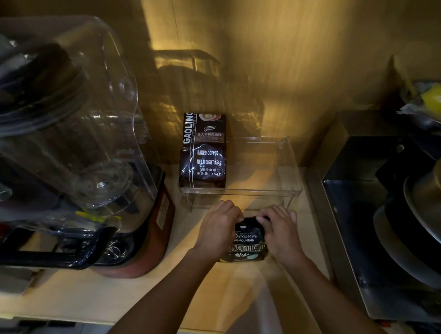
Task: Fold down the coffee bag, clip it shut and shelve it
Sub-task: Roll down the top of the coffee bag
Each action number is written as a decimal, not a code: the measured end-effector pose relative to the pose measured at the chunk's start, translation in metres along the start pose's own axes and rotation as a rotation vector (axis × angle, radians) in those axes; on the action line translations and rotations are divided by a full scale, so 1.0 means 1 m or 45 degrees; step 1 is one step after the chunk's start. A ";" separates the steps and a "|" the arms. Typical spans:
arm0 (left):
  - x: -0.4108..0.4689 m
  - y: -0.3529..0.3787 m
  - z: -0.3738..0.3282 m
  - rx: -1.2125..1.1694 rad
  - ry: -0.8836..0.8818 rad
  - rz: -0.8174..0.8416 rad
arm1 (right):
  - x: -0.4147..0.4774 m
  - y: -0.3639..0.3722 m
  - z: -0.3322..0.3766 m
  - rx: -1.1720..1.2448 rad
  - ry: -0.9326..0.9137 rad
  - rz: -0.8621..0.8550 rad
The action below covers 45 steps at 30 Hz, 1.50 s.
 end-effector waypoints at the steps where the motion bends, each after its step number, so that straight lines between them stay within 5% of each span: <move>1: 0.000 -0.001 0.001 0.013 -0.005 0.000 | 0.000 0.000 0.003 -0.009 -0.037 0.005; 7: -0.004 -0.002 -0.002 0.014 0.051 -0.039 | 0.003 0.004 0.016 -0.108 -0.232 0.072; 16: -0.010 -0.004 0.016 -0.121 -0.041 -0.006 | 0.004 0.004 0.019 -0.152 -0.220 0.023; 22: -0.010 -0.005 0.017 -0.115 -0.057 -0.025 | 0.004 0.014 0.040 -0.153 -0.457 0.222; 45: -0.024 -0.014 0.023 0.100 -0.147 -0.101 | 0.003 0.022 0.030 -0.051 -0.288 0.085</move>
Point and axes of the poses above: each hand's wrist, its own x-axis towards the middle knuckle, its own y-axis out of the palm, z = x × y, the point moved 6 cm from there along x, towards the middle knuckle, and after that the axes turned 3 degrees about x, right-handed, at the moved point
